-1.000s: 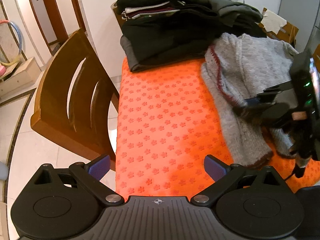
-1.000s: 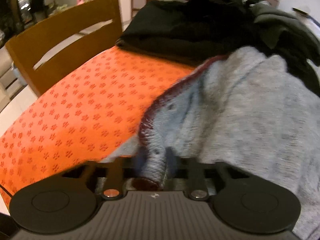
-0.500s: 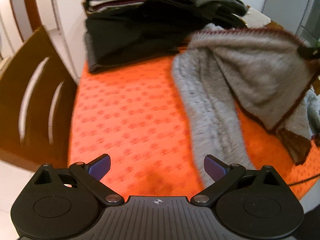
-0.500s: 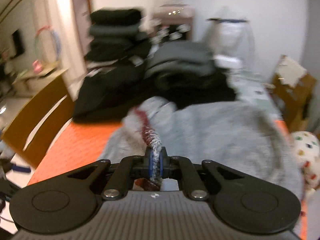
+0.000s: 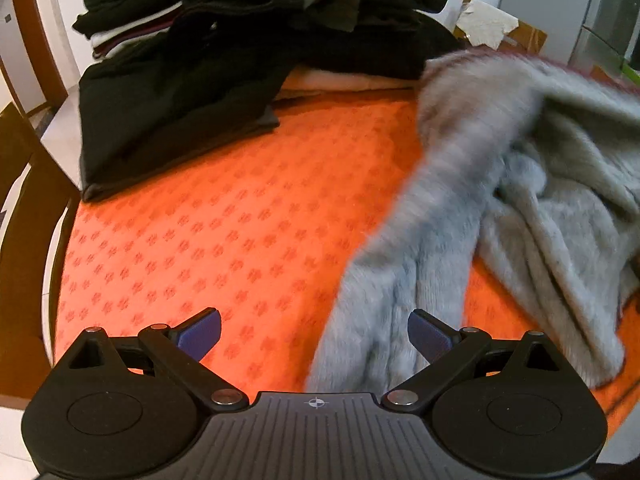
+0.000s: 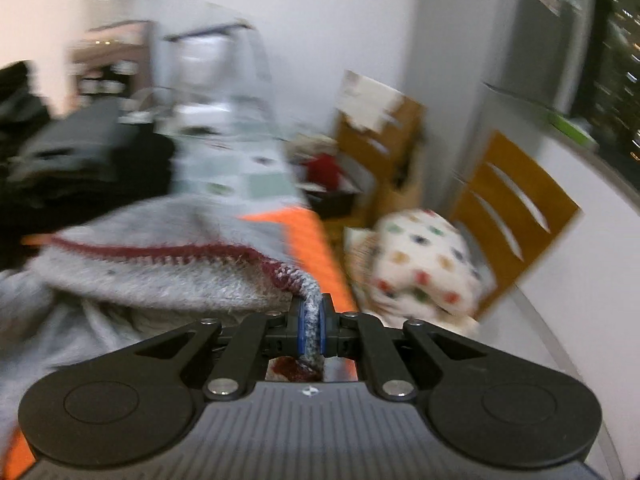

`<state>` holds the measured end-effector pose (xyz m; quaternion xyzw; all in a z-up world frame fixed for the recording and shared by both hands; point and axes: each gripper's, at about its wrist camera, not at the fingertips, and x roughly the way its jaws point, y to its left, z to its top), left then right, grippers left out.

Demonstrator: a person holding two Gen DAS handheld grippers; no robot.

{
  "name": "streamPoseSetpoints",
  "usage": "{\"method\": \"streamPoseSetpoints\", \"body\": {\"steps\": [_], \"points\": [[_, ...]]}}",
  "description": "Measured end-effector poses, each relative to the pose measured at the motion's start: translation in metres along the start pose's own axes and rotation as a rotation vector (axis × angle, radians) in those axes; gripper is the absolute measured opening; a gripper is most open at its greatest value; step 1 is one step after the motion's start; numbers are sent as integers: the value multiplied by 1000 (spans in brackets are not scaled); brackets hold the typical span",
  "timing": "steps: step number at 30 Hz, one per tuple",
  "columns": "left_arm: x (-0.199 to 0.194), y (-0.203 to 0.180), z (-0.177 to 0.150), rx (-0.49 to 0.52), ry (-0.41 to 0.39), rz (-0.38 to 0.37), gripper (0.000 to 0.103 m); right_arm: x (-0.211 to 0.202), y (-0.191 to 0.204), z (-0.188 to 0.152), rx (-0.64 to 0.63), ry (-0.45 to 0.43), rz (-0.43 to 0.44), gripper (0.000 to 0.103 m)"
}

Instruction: Fold clothes

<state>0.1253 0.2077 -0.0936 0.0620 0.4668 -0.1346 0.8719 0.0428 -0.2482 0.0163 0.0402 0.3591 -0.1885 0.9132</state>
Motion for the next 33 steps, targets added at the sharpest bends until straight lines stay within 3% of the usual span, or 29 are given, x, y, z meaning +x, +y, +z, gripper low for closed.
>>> {"method": "streamPoseSetpoints", "body": {"steps": [3,8,11,16,19,21,24,33], "points": [[9,-18,13,8,-23,-11,100,26,-46,-12,63,58,-40,8],[23,-62,27,105,-42,-81,100,48,-86,-36,111,124,-12,8],[31,-88,29,177,-53,-129,100,56,-87,-42,110,148,12,8],[55,-115,24,256,-61,-63,97,70,-79,-37,92,165,48,8],[63,-113,23,217,-69,-17,69,73,-76,-32,76,171,67,8],[59,-103,25,147,-75,-26,41,72,-74,-30,66,173,78,8],[41,-81,25,35,-116,-41,20,70,-69,-27,60,165,92,8],[-40,9,28,-194,-239,22,16,34,-31,-15,66,98,135,8]]}}
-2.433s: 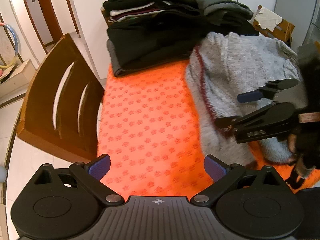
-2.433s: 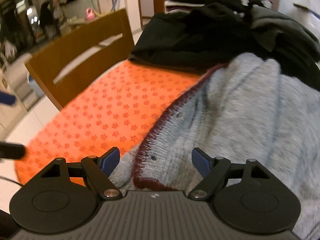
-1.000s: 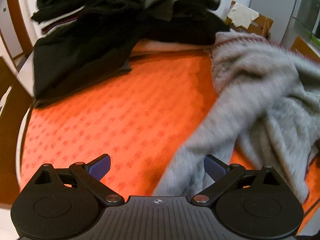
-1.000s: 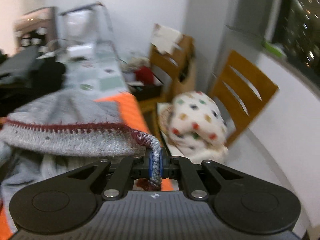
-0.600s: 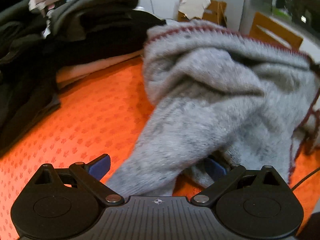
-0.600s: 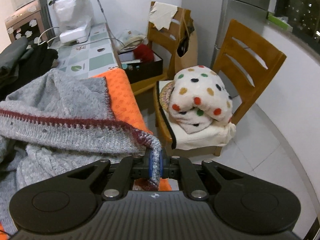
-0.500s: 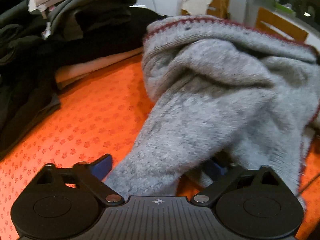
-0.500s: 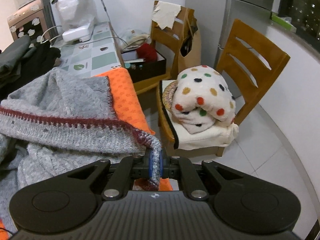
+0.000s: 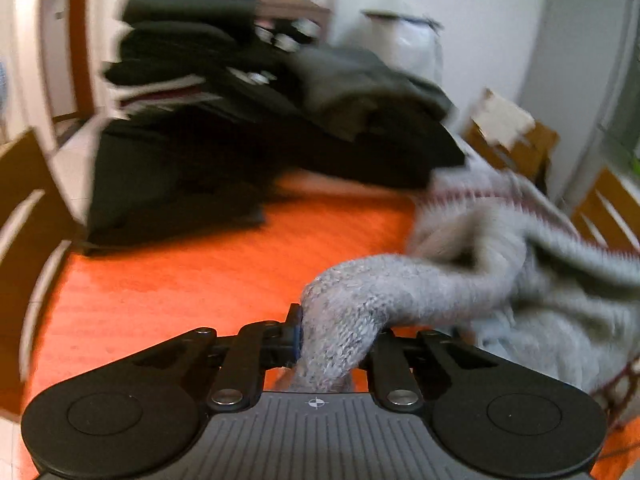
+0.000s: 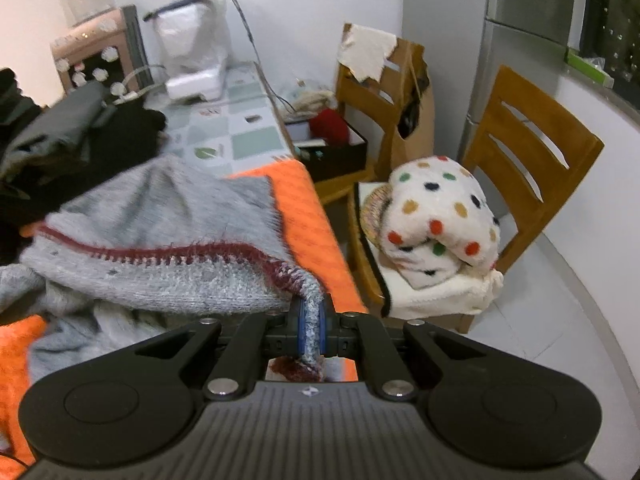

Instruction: Fold clothes

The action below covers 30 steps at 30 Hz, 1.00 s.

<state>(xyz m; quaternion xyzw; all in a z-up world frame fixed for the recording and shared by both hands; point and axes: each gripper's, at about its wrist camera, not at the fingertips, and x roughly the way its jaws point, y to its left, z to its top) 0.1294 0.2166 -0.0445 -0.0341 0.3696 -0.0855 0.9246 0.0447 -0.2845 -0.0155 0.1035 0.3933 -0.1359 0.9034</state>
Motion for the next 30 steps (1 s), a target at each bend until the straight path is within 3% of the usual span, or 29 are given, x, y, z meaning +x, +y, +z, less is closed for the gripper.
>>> {"method": "streamPoseSetpoints", "body": {"steps": [9,18,21,25,30], "points": [[-59,120,41,-111,-62,105,14,-55,73,-21,42,-16,112,8],[-116,245,68,-178,-162,210,14,-120,148,-76,120,47,344,8],[-115,270,67,-148,-121,237,14,-129,172,-95,122,73,382,8],[-104,282,56,-99,-56,266,14,-121,201,-123,90,172,396,8],[-95,287,43,-61,-11,257,16,-96,226,-153,57,276,364,8]]}}
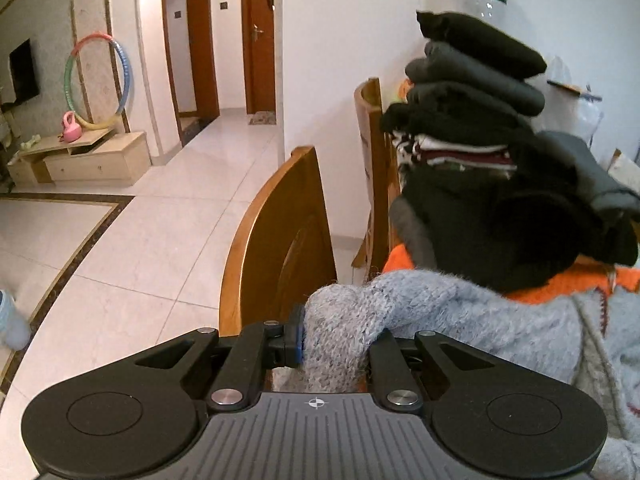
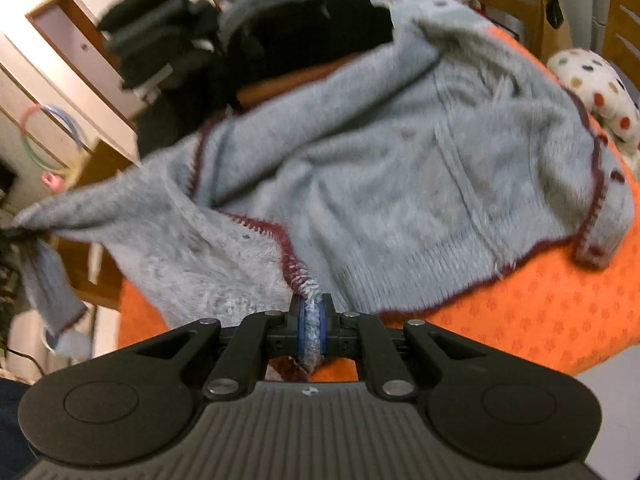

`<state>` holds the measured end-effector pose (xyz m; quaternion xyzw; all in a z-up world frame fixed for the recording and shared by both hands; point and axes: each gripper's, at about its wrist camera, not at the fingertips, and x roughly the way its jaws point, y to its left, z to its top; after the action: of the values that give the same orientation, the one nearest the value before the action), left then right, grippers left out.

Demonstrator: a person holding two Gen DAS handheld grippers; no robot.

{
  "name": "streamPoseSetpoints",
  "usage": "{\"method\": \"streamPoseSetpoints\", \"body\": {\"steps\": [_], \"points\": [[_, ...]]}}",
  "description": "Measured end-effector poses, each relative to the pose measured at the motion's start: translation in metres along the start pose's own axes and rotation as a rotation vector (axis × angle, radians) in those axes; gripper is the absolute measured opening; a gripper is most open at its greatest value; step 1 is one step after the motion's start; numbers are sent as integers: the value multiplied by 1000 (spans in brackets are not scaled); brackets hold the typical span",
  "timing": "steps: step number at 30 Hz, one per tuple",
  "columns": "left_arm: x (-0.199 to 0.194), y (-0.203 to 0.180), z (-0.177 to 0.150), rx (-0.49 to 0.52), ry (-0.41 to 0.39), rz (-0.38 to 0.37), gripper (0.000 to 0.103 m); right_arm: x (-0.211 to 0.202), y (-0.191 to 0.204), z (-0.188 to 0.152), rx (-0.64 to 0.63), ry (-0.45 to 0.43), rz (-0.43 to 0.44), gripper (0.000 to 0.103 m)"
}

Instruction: Fold clothes

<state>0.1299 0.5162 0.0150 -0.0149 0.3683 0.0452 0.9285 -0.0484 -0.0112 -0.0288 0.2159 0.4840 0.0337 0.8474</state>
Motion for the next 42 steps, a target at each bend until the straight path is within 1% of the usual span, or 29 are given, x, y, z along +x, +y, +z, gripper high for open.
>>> {"method": "streamPoseSetpoints", "body": {"steps": [2,3,5,7,8,9,10,12,16,20,21,23,25,26,27,29,32,37,40,42], "points": [[5,1,-2,13,3,-20,19,15,-1,-5,16,8,-40,8],[8,-1,-4,22,10,-33,22,19,-3,-4,27,2,-64,8],[13,-7,-8,45,26,-51,24,28,-5,-2,61,-27,-108,8],[13,-15,-13,69,32,-53,31,31,-6,3,80,-65,-123,8],[12,-19,-16,82,35,-53,39,31,-6,6,84,-83,-127,8],[10,-23,-18,92,36,-54,47,30,-3,9,77,-95,-124,8],[7,-26,-20,100,32,-55,50,29,1,12,68,-107,-120,8],[-1,-34,-26,116,19,-62,60,26,7,20,40,-119,-108,9],[-20,-51,-41,135,4,-83,64,20,9,36,2,-133,-76,9],[-43,-72,-63,140,-14,-77,72,18,5,52,-19,-132,-33,9],[-48,-76,-68,130,-17,-66,76,17,4,56,-25,-128,-18,9],[-57,-83,-78,97,-13,-38,77,16,1,62,-42,-113,15,9],[-62,-86,-84,57,11,-18,78,17,-1,67,-73,-93,38,9],[-65,-87,-88,39,22,-9,81,17,-2,69,-89,-83,49,9],[-68,-87,-91,23,28,0,89,18,-3,71,-105,-72,60,9],[-77,-86,-98,-8,38,21,95,21,-5,75,-134,-50,87,9],[-90,-86,-112,-45,63,56,99,26,-8,79,-179,-23,127,9],[-117,-95,-143,-110,62,119,99,32,-11,83,-248,6,180,9],[-127,-113,-163,-125,66,121,99,33,-12,85,-287,18,206,9],[-130,-129,-176,-118,68,112,99,34,-13,85,-313,24,221,9]]}}
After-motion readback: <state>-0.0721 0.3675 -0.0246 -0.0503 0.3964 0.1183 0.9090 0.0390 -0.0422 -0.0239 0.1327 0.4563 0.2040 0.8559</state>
